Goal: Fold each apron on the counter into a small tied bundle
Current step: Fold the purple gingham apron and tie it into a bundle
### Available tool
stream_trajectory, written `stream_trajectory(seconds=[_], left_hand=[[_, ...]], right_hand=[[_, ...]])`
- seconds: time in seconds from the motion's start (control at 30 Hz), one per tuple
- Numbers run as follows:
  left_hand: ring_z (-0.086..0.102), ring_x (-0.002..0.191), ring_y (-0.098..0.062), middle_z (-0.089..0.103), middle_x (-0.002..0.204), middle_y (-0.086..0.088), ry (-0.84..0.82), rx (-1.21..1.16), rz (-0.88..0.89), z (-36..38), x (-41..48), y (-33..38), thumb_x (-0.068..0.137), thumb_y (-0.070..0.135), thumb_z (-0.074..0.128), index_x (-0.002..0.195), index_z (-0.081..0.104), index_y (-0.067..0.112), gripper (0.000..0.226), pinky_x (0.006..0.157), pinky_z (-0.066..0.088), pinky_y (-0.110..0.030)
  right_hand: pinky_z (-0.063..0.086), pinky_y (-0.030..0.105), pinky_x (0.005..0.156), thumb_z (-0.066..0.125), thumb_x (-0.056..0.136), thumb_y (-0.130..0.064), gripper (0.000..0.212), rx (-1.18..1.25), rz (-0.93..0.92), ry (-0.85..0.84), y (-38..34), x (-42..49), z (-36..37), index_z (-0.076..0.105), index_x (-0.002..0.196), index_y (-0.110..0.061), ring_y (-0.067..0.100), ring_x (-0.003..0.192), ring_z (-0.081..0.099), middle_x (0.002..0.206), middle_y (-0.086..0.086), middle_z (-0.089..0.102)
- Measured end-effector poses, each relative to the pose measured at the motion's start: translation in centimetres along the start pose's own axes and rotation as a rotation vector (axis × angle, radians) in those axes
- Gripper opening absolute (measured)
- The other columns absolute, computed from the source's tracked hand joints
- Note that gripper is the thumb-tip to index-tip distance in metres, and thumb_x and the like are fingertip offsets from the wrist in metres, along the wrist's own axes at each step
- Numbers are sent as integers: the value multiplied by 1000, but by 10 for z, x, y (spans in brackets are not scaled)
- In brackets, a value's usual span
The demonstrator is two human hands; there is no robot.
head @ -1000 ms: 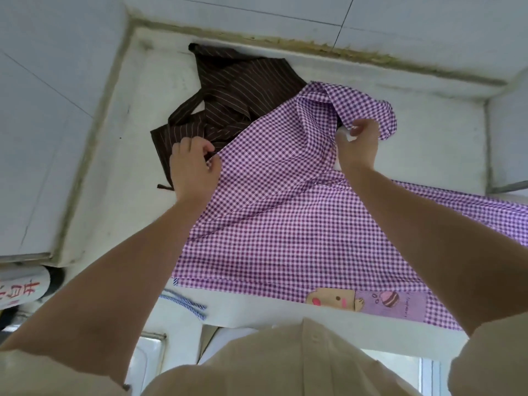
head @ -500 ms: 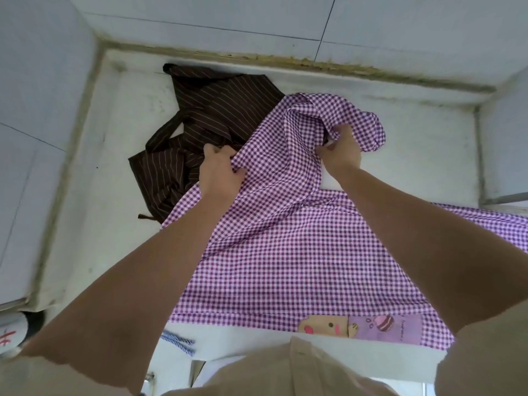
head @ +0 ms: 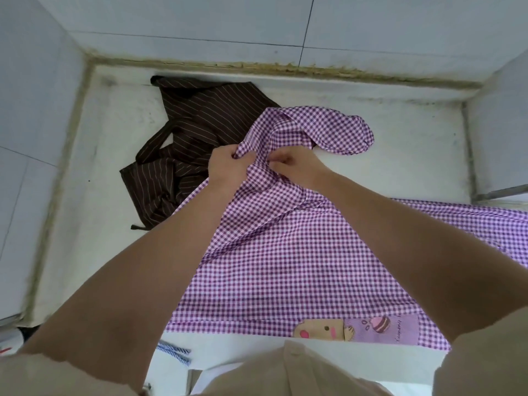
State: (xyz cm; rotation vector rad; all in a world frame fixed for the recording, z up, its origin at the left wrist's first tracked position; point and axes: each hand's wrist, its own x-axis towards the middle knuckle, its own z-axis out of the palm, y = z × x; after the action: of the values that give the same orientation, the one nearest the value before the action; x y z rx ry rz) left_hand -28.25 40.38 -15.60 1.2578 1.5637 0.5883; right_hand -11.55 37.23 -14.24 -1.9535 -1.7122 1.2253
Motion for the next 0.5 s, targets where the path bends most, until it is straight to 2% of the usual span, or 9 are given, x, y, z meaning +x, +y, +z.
stream_trajectory(seconds=[0.07, 0.17, 0.27, 0.33, 0.4, 0.43, 0.47, 0.5], left_hand=[[62, 67, -21, 67, 76, -7, 56, 53, 88, 1, -4, 0, 93, 21, 63, 88, 72, 7, 17, 73, 55, -40], [61, 72, -15, 66, 88, -1, 51, 217, 424, -1, -21, 5, 89, 19, 63, 91, 72, 9, 14, 73, 54, -36], [64, 87, -10, 67, 118, 3, -120, 393, 676, -2, -47, 5, 78, 19, 60, 85, 71, 15, 13, 76, 53, -31], [65, 82, -7, 61, 132, 9, -237, 600, 799, -2, -64, -3, 75, 19, 62, 80, 69, 19, 9, 68, 51, -27], [66, 82, -8, 55, 140, 10, -374, 785, 902, 0, -84, -15, 76, 16, 65, 80, 68, 20, 6, 59, 48, -26], [66, 83, -9, 53, 142, 10, -432, 839, 918, 1, -90, -20, 78, 15, 65, 81, 68, 20, 6, 58, 46, -26], [65, 82, -9, 52, 143, 10, -457, 862, 912, 2, -96, -25, 80, 15, 65, 83, 69, 20, 7, 57, 44, -25], [65, 80, -9, 53, 142, 10, -445, 865, 908, 4, -106, -30, 82, 14, 65, 85, 71, 20, 9, 58, 41, -23]], right_hand=[[34, 24, 101, 53, 99, -23, 35, -36, 52, -60, 2, -2, 3, 59, 133, -15, 19, 120, 56, 133, 3, 61], [37, 29, 98, 42, 103, -26, 35, 131, 118, -34, 2, -10, 3, 60, 130, -12, 21, 114, 56, 126, 5, 62], [50, 34, 89, 30, 104, -35, 43, 724, 255, 116, -1, -27, -3, 65, 110, -10, 25, 100, 63, 107, 8, 68], [52, 38, 89, 23, 102, -54, 54, 1088, 305, 209, 3, -38, -11, 61, 108, -15, 27, 100, 64, 104, 7, 68], [51, 42, 94, 33, 91, -71, 64, 1336, 306, 221, 11, -52, -17, 56, 117, -17, 25, 103, 64, 111, 5, 66], [50, 45, 97, 44, 85, -74, 73, 1340, 338, 227, 13, -55, -17, 52, 128, -15, 27, 108, 63, 119, 7, 64], [50, 48, 98, 59, 81, -68, 81, 1286, 391, 256, 14, -60, -16, 46, 137, -13, 28, 112, 61, 127, 8, 61], [51, 48, 96, 70, 81, -53, 79, 1196, 446, 332, 16, -69, -14, 42, 142, -11, 30, 114, 60, 131, 8, 59]])
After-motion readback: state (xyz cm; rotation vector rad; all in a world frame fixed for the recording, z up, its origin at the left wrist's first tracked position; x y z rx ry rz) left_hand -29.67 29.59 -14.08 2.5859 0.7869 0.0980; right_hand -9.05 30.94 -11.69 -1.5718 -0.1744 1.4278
